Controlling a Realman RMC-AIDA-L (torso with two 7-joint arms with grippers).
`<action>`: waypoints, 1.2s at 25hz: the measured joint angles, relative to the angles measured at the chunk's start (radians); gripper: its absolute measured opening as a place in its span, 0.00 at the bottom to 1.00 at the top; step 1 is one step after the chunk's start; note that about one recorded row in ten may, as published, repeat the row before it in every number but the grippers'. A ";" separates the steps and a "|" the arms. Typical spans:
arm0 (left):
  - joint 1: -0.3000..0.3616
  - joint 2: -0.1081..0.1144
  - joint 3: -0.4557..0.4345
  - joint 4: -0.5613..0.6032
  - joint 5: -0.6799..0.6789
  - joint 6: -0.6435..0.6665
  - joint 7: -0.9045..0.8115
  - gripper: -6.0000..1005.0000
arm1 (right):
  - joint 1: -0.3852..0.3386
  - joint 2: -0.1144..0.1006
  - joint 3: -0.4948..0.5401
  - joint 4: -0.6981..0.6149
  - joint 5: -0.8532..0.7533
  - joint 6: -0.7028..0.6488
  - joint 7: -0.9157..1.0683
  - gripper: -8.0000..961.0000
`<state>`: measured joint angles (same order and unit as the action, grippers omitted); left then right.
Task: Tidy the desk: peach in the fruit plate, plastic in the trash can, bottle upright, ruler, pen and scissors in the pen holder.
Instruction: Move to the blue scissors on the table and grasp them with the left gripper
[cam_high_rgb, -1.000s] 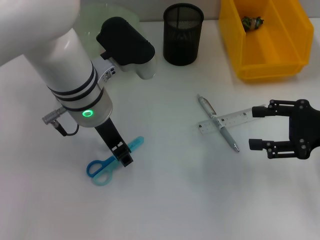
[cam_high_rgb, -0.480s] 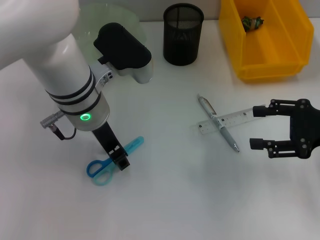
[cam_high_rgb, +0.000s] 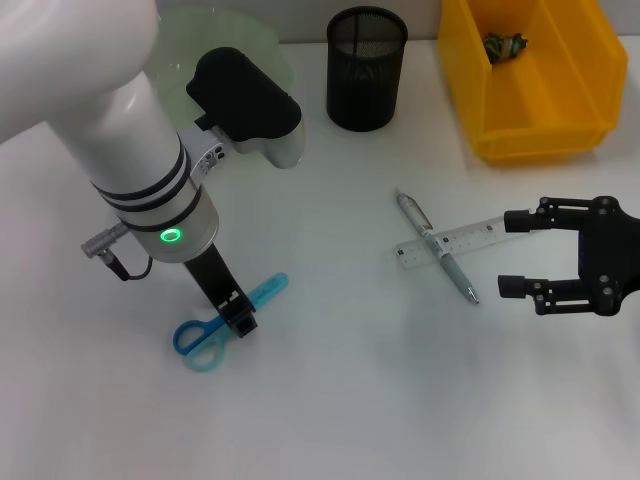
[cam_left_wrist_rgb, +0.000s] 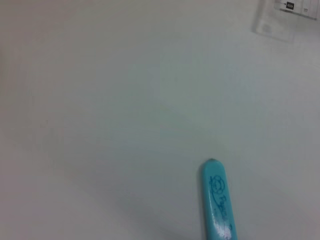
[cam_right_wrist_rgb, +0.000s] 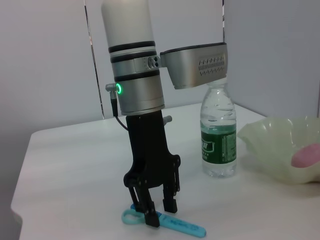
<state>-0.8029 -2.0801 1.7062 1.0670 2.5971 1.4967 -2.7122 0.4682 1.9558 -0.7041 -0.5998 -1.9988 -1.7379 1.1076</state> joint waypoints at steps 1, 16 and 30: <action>0.000 0.000 0.000 -0.001 0.000 -0.001 0.000 0.48 | 0.000 0.000 0.000 0.000 0.000 0.000 0.000 0.79; -0.002 0.000 0.011 -0.009 -0.001 -0.003 -0.002 0.40 | -0.005 -0.001 0.000 -0.003 -0.001 0.000 0.000 0.79; -0.002 0.000 0.040 -0.014 -0.002 -0.003 -0.010 0.34 | -0.005 -0.002 0.000 -0.002 -0.011 -0.003 -0.001 0.79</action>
<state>-0.8045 -2.0800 1.7459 1.0529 2.5954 1.4936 -2.7225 0.4632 1.9542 -0.7041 -0.6013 -2.0096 -1.7408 1.1064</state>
